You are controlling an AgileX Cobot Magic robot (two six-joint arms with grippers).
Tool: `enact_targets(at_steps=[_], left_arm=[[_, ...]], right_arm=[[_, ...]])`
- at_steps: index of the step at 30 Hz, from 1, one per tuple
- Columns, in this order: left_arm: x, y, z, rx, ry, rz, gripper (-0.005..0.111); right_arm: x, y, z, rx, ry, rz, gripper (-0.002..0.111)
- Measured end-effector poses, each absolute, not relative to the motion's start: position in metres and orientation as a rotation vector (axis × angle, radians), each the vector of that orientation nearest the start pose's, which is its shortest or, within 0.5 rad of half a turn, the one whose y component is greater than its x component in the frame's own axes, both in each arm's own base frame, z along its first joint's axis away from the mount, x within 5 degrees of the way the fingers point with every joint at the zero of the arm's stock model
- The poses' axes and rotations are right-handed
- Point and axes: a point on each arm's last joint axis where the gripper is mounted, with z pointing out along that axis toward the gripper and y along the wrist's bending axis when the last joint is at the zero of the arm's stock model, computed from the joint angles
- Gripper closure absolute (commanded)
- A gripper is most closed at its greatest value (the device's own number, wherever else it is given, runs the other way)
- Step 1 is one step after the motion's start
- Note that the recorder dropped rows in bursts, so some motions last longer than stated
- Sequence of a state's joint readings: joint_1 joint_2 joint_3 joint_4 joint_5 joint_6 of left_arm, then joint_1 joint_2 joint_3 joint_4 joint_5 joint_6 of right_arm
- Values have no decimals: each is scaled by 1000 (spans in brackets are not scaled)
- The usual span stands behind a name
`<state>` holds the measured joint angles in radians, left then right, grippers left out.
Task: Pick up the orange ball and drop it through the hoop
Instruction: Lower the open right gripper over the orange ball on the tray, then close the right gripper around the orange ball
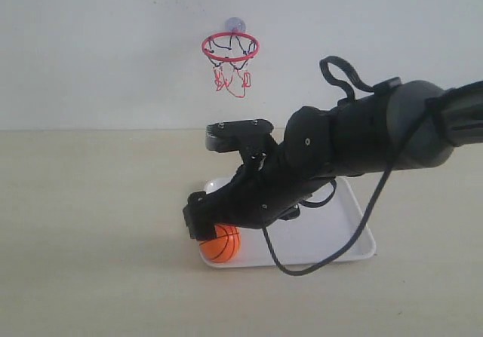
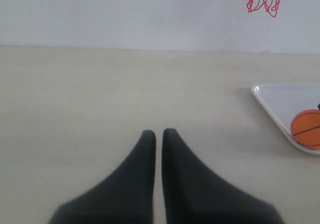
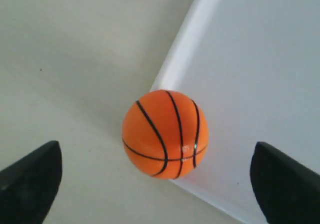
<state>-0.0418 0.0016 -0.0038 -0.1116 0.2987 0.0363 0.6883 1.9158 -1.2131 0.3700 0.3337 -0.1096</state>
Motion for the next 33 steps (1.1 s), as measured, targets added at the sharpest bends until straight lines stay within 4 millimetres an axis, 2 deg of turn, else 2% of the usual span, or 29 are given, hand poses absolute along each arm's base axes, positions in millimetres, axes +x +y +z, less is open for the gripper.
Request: enact_targets(at_steps=[4, 20, 22, 24, 25, 26, 28, 29, 31, 33], left_arm=[[54, -5, 188, -2, 1780, -110, 103], [54, -5, 188, -2, 1780, -110, 103], [54, -5, 188, -2, 1780, -110, 103], [54, -5, 188, -2, 1780, -110, 103], [54, -5, 188, -2, 1780, -110, 103], [54, -5, 188, -2, 1780, -110, 103], [54, -5, 188, -2, 1780, -110, 103], [54, -5, 188, -2, 1780, -110, 103], [54, -5, 188, -2, 1780, -110, 103], [54, -5, 188, -2, 1780, -110, 103]], right_arm=[[311, 271, 177, -598, 2515, 540, 14], [321, 281, 155, -579, 2571, 535, 15], [323, 282, 154, -578, 2571, 536, 23], [323, 282, 155, -560, 2574, 541, 37], [324, 282, 156, -550, 2574, 546, 48], [324, 282, 156, -539, 2577, 549, 51], [324, 282, 156, -532, 2579, 551, 45], [324, 282, 156, -532, 2579, 551, 36], [323, 282, 156, -530, 2582, 551, 26], [323, 282, 156, -528, 2583, 552, 26]])
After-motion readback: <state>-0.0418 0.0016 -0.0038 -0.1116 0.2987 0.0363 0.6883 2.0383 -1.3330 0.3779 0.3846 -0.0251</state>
